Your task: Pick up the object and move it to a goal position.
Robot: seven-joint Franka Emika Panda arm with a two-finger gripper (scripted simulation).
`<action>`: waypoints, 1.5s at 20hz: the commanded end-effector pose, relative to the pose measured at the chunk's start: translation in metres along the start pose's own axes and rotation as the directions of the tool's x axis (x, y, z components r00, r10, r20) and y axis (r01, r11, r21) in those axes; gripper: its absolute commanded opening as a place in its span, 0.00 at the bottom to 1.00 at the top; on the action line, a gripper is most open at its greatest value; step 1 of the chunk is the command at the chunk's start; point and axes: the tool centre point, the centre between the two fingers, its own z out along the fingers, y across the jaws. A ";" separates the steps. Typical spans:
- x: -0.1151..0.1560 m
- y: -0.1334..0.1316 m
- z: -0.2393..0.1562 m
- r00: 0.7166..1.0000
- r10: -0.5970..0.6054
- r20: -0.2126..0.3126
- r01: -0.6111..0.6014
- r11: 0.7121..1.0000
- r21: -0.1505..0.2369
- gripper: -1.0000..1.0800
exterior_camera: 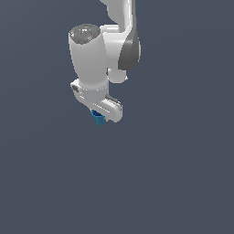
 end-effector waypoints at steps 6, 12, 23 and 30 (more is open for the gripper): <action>0.025 -0.010 -0.067 1.000 0.000 0.000 0.000 1.000 0.000 0.00; 0.041 -0.018 -0.108 1.000 -0.001 0.000 0.001 1.000 0.000 0.00; 0.064 -0.028 -0.163 1.000 -0.002 0.001 0.002 1.000 0.001 0.00; 0.071 -0.031 -0.178 1.000 -0.002 0.001 0.002 1.000 0.001 0.00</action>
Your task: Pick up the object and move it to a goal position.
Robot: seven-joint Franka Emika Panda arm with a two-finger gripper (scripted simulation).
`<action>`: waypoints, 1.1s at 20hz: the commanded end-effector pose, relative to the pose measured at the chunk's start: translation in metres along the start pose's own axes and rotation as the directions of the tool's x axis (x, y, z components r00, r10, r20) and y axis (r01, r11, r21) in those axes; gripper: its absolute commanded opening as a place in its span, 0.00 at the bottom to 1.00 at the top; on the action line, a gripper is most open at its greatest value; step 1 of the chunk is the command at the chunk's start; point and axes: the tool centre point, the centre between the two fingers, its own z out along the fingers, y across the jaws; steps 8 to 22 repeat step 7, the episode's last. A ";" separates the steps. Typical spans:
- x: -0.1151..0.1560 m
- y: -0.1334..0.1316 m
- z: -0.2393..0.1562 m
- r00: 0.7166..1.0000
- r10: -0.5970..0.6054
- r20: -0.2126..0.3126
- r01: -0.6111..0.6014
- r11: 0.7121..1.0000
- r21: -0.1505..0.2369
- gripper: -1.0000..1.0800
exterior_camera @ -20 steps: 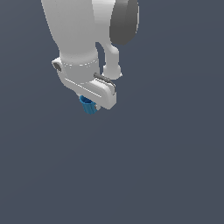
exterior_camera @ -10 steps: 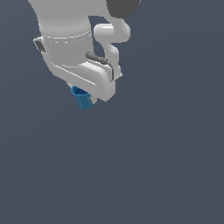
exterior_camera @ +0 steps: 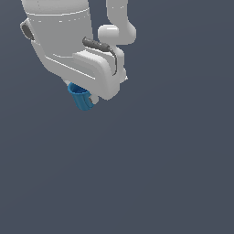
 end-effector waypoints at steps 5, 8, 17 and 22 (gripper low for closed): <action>0.003 -0.002 -0.008 1.000 0.000 -0.001 0.000 1.000 0.001 0.00; 0.004 -0.002 -0.008 1.000 0.000 -0.001 0.000 1.000 0.001 0.00; 0.004 -0.002 -0.008 1.000 0.000 -0.001 0.000 1.000 0.001 0.00; 0.004 -0.002 -0.008 1.000 0.000 -0.001 0.000 1.000 0.001 0.00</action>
